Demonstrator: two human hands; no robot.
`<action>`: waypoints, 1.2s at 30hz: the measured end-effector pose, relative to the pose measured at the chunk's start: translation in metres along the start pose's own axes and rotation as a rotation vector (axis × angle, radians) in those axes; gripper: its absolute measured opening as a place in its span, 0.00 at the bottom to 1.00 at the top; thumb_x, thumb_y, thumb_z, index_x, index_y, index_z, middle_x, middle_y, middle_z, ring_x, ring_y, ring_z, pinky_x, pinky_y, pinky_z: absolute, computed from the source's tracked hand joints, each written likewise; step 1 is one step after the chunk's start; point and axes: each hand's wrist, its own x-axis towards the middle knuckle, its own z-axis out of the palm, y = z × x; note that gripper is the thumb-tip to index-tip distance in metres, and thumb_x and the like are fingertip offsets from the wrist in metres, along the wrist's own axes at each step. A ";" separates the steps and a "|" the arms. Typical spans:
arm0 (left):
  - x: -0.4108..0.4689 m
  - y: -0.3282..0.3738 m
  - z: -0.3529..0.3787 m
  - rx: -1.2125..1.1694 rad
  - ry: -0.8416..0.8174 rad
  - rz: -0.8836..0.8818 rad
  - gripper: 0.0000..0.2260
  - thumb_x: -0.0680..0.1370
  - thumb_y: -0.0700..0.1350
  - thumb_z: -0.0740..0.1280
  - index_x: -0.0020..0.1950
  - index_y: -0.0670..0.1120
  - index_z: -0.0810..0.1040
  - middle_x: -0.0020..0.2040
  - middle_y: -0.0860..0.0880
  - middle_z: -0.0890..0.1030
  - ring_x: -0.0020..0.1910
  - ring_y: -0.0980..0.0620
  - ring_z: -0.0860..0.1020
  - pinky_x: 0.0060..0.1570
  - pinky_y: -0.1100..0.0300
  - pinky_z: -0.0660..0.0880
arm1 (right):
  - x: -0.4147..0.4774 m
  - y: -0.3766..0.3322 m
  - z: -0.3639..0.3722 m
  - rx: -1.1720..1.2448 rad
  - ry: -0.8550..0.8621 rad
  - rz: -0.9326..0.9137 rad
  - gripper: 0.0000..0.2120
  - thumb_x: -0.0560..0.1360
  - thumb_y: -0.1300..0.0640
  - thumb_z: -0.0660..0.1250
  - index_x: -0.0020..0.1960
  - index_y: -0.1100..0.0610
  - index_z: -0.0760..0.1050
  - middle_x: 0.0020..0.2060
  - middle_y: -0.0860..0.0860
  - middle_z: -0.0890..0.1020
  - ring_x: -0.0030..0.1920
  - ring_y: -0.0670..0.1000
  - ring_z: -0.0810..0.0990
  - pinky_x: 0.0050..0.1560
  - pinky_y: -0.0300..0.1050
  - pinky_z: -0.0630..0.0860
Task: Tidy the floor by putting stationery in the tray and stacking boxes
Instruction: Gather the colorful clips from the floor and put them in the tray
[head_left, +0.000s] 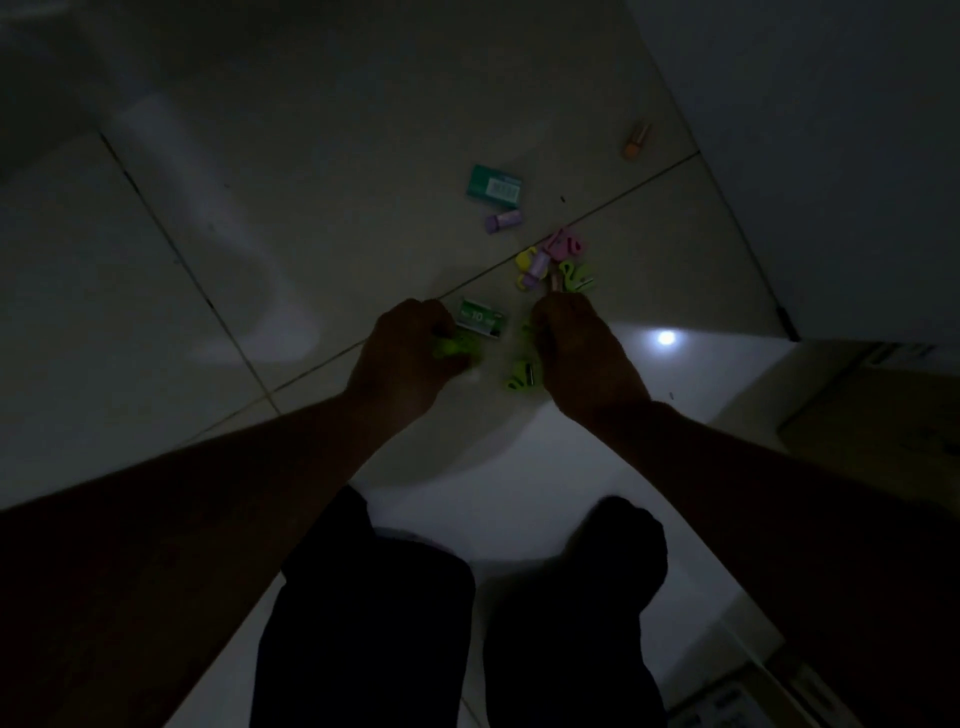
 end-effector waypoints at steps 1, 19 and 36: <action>-0.003 0.002 0.003 0.014 -0.029 0.024 0.18 0.68 0.49 0.76 0.52 0.42 0.77 0.53 0.41 0.76 0.52 0.43 0.75 0.50 0.58 0.68 | 0.004 0.002 -0.004 0.053 0.052 0.055 0.14 0.77 0.66 0.60 0.62 0.65 0.71 0.56 0.62 0.74 0.51 0.61 0.75 0.50 0.45 0.69; -0.002 0.007 0.017 0.227 -0.108 0.097 0.24 0.73 0.45 0.71 0.66 0.40 0.68 0.66 0.40 0.65 0.60 0.39 0.69 0.59 0.48 0.70 | 0.059 0.028 -0.035 -0.313 -0.235 -0.095 0.36 0.73 0.57 0.67 0.77 0.50 0.55 0.73 0.64 0.52 0.58 0.68 0.73 0.60 0.58 0.73; -0.005 0.031 0.034 -0.006 -0.296 0.082 0.28 0.71 0.49 0.73 0.69 0.46 0.69 0.64 0.41 0.72 0.62 0.44 0.71 0.59 0.62 0.65 | 0.048 0.032 -0.029 -0.259 -0.149 0.048 0.24 0.77 0.60 0.62 0.72 0.54 0.61 0.63 0.60 0.67 0.48 0.65 0.76 0.48 0.57 0.74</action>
